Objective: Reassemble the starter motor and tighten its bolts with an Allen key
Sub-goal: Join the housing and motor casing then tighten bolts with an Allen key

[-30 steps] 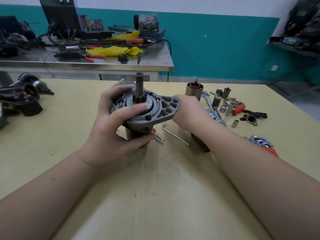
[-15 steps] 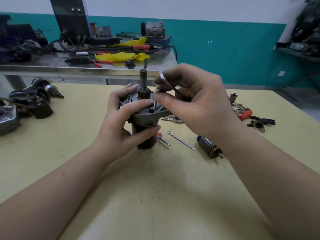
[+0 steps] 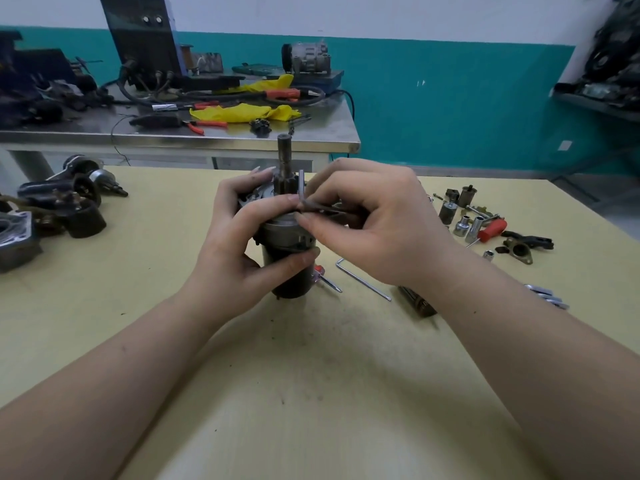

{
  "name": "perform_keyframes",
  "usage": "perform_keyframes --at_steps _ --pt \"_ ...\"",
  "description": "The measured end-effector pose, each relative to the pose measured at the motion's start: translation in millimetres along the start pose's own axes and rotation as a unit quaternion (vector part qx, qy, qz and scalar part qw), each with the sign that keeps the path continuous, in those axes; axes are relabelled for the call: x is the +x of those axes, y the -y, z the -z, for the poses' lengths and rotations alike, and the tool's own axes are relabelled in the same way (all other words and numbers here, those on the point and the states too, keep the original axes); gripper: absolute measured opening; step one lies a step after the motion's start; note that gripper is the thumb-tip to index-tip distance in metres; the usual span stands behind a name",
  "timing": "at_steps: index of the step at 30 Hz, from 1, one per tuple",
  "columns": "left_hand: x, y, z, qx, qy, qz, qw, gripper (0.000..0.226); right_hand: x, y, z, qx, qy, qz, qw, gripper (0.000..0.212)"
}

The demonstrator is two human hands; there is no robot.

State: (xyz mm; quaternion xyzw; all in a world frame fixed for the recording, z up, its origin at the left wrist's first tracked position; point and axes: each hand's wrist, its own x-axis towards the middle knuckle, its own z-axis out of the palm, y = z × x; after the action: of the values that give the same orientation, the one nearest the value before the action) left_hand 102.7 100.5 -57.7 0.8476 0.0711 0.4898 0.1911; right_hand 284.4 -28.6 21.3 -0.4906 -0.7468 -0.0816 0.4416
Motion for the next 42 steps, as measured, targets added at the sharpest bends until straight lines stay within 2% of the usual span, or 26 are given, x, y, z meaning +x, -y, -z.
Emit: perform_keyframes --at_steps 5,12,16,18,20,23,26,30,37,42 --pt "0.8 -0.1 0.4 -0.014 -0.001 0.002 1.000 0.060 -2.1 0.4 3.0 -0.031 0.033 0.033 0.998 0.006" --pt "1.6 -7.3 2.2 -0.048 -0.011 0.036 0.998 0.050 -0.2 -0.6 5.9 -0.001 0.034 0.010 0.999 0.008" --pt "2.9 -12.9 4.3 -0.060 0.006 0.055 0.997 0.036 1.3 2.7 7.8 0.128 -0.029 -0.084 0.988 0.013" --pt "3.2 -14.7 5.5 -0.062 0.006 0.066 0.996 0.039 4.9 6.4 10.5 0.209 -0.086 -0.136 0.965 0.021" --pt "2.9 -15.0 6.2 -0.071 0.003 0.071 0.995 0.042 9.8 9.9 13.9 0.220 -0.107 -0.153 0.957 0.028" --pt "2.2 -15.1 5.3 -0.082 -0.006 0.076 0.994 0.037 17.6 14.5 17.4 0.204 -0.075 -0.161 0.963 0.030" --pt "3.4 -14.2 4.2 -0.090 -0.028 0.083 0.992 0.043 21.2 14.2 19.1 0.246 -0.031 -0.183 0.951 0.022" --pt "7.0 -14.9 4.6 -0.099 -0.046 0.087 0.990 0.047 21.7 14.1 19.5 0.282 0.032 -0.182 0.942 0.024" --pt "5.0 -21.6 8.1 -0.111 -0.016 0.091 0.990 0.036 22.0 11.8 13.2 0.286 0.005 -0.165 0.944 0.011" --pt "3.9 -22.5 10.2 -0.112 -0.004 0.081 0.990 0.041 21.6 13.2 11.4 0.290 0.005 -0.153 0.945 0.012"
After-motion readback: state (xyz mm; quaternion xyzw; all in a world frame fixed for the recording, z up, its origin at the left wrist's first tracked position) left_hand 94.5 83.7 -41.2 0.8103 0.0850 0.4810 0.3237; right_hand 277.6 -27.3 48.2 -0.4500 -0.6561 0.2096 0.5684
